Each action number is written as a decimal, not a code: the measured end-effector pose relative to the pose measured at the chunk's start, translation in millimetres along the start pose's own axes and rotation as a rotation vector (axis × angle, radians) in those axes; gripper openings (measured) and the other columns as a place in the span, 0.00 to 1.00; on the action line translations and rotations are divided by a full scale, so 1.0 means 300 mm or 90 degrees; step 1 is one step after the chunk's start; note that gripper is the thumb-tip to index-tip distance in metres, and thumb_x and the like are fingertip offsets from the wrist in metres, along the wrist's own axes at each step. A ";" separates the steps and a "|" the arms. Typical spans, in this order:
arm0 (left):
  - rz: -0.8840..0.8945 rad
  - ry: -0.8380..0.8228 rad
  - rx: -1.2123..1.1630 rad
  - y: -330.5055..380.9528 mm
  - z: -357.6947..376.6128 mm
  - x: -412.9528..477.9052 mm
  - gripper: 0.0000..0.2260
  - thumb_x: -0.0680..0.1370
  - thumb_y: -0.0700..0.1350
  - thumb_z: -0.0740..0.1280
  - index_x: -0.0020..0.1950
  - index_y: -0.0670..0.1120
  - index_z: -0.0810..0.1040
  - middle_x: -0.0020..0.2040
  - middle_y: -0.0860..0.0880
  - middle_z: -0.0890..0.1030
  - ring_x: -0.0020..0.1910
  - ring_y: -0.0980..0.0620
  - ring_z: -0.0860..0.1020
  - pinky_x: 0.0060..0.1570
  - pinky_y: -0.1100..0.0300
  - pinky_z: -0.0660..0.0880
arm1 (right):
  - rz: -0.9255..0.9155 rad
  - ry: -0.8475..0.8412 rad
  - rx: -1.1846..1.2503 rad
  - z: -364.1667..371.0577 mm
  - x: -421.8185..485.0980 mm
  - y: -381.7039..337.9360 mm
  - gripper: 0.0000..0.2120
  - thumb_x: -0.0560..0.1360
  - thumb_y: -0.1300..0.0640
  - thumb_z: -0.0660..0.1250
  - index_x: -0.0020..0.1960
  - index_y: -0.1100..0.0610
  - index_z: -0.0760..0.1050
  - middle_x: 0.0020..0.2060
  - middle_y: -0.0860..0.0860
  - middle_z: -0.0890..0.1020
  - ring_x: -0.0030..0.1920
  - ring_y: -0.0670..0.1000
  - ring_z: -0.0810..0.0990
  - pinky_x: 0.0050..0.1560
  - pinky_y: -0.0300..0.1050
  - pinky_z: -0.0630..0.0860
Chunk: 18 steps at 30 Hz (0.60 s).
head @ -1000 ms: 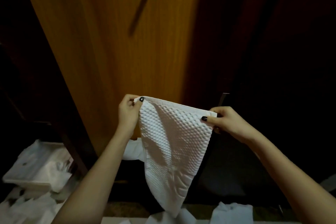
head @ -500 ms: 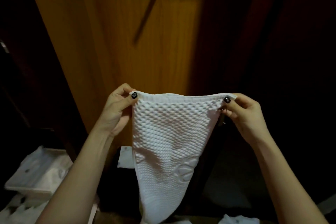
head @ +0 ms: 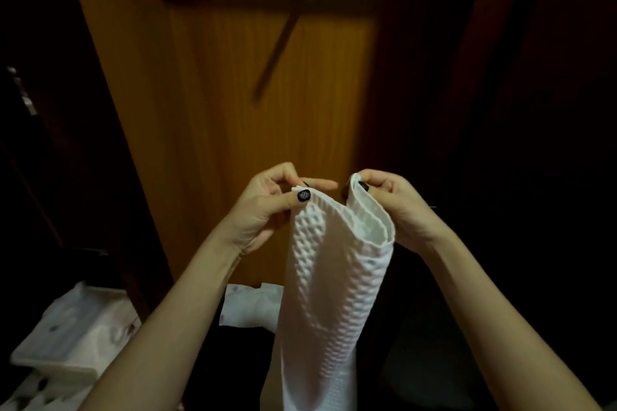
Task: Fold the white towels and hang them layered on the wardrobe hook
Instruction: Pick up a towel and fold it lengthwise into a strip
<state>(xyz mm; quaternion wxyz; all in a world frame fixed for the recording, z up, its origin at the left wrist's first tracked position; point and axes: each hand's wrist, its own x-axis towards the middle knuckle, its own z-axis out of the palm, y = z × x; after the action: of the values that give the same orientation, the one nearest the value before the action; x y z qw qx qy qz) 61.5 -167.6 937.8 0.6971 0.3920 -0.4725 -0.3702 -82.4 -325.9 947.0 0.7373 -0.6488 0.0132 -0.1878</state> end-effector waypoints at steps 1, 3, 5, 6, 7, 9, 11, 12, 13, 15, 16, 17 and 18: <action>0.018 0.011 0.010 -0.001 0.001 0.001 0.10 0.64 0.45 0.80 0.36 0.47 0.79 0.55 0.42 0.84 0.47 0.50 0.84 0.44 0.59 0.79 | -0.006 -0.010 0.021 0.001 -0.005 0.010 0.04 0.73 0.63 0.66 0.43 0.60 0.80 0.31 0.50 0.80 0.28 0.43 0.77 0.32 0.34 0.75; 0.054 0.032 0.063 -0.009 0.015 0.004 0.10 0.62 0.46 0.81 0.35 0.47 0.81 0.57 0.49 0.83 0.55 0.50 0.81 0.52 0.57 0.78 | -0.008 -0.018 0.037 0.015 -0.007 0.015 0.05 0.73 0.61 0.68 0.42 0.56 0.83 0.32 0.50 0.81 0.30 0.43 0.77 0.34 0.34 0.75; 0.069 0.017 0.089 -0.022 0.033 0.011 0.11 0.62 0.49 0.81 0.36 0.48 0.82 0.60 0.51 0.81 0.63 0.48 0.78 0.60 0.51 0.76 | 0.007 -0.024 0.015 0.026 -0.008 0.016 0.03 0.71 0.58 0.71 0.41 0.54 0.84 0.36 0.52 0.82 0.33 0.46 0.78 0.37 0.36 0.77; 0.074 0.008 0.087 -0.020 0.050 0.013 0.11 0.63 0.50 0.81 0.36 0.49 0.82 0.61 0.50 0.81 0.64 0.47 0.77 0.61 0.50 0.76 | 0.011 -0.023 -0.006 0.039 -0.010 0.011 0.03 0.71 0.58 0.72 0.42 0.54 0.84 0.39 0.55 0.82 0.35 0.48 0.79 0.39 0.38 0.79; 0.078 -0.007 0.083 -0.020 0.063 0.013 0.10 0.64 0.50 0.80 0.36 0.49 0.82 0.61 0.49 0.81 0.64 0.46 0.77 0.59 0.51 0.77 | 0.011 -0.017 -0.019 0.045 -0.010 0.011 0.03 0.70 0.58 0.72 0.42 0.53 0.84 0.40 0.57 0.82 0.36 0.50 0.81 0.40 0.39 0.80; 0.090 -0.009 0.078 -0.022 0.082 0.014 0.08 0.65 0.48 0.79 0.36 0.50 0.81 0.60 0.47 0.82 0.62 0.46 0.78 0.55 0.56 0.77 | 0.008 0.000 -0.016 0.051 -0.016 0.008 0.05 0.69 0.60 0.70 0.42 0.53 0.85 0.41 0.55 0.85 0.38 0.50 0.84 0.41 0.41 0.81; 0.110 0.007 0.099 -0.026 0.090 0.013 0.08 0.65 0.48 0.79 0.36 0.51 0.82 0.58 0.47 0.83 0.60 0.47 0.80 0.54 0.57 0.77 | 0.016 0.003 0.002 0.052 -0.029 0.004 0.07 0.70 0.61 0.69 0.43 0.54 0.85 0.41 0.53 0.86 0.39 0.49 0.85 0.41 0.41 0.81; 0.117 0.012 0.112 -0.030 0.091 0.013 0.07 0.65 0.48 0.79 0.36 0.52 0.82 0.57 0.47 0.83 0.59 0.47 0.80 0.54 0.57 0.77 | 0.026 -0.002 0.010 0.052 -0.037 0.004 0.07 0.70 0.62 0.69 0.45 0.56 0.85 0.42 0.54 0.86 0.40 0.50 0.85 0.41 0.41 0.81; 0.121 0.018 0.120 -0.035 0.091 0.013 0.07 0.64 0.47 0.80 0.36 0.52 0.83 0.57 0.47 0.83 0.59 0.47 0.80 0.54 0.55 0.78 | 0.032 -0.011 0.021 0.051 -0.045 0.002 0.07 0.70 0.62 0.69 0.47 0.58 0.84 0.42 0.54 0.85 0.40 0.50 0.85 0.41 0.41 0.81; 0.122 0.028 0.123 -0.045 0.091 0.010 0.08 0.64 0.48 0.80 0.36 0.51 0.83 0.55 0.47 0.84 0.58 0.46 0.81 0.56 0.49 0.78 | 0.031 -0.012 0.037 0.050 -0.056 -0.003 0.10 0.70 0.63 0.69 0.52 0.62 0.79 0.45 0.56 0.83 0.42 0.51 0.84 0.44 0.42 0.81; 0.120 0.030 0.122 -0.049 0.093 0.009 0.09 0.63 0.50 0.81 0.36 0.51 0.83 0.54 0.48 0.84 0.57 0.46 0.81 0.56 0.48 0.79 | 0.027 -0.005 0.041 0.051 -0.061 -0.005 0.12 0.70 0.62 0.69 0.53 0.62 0.76 0.45 0.57 0.82 0.42 0.51 0.83 0.44 0.42 0.80; 0.117 0.029 0.120 -0.054 0.094 0.008 0.09 0.63 0.51 0.81 0.36 0.51 0.83 0.52 0.48 0.84 0.55 0.47 0.82 0.54 0.50 0.79 | 0.024 0.004 0.044 0.052 -0.066 -0.008 0.12 0.71 0.61 0.68 0.54 0.63 0.75 0.45 0.57 0.81 0.42 0.51 0.82 0.44 0.41 0.80; 0.116 0.026 0.124 -0.058 0.094 0.008 0.10 0.63 0.52 0.81 0.36 0.51 0.83 0.50 0.50 0.85 0.53 0.49 0.82 0.52 0.54 0.79 | 0.021 0.010 0.043 0.052 -0.071 -0.011 0.12 0.72 0.58 0.67 0.53 0.63 0.74 0.43 0.56 0.82 0.42 0.51 0.82 0.42 0.39 0.80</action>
<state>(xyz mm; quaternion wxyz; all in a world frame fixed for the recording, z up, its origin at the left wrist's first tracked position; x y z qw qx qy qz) 32.8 -182.6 930.0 0.6958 0.4205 -0.5259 -0.2497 -99.0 -305.0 948.0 0.7619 -0.6214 0.0237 -0.1809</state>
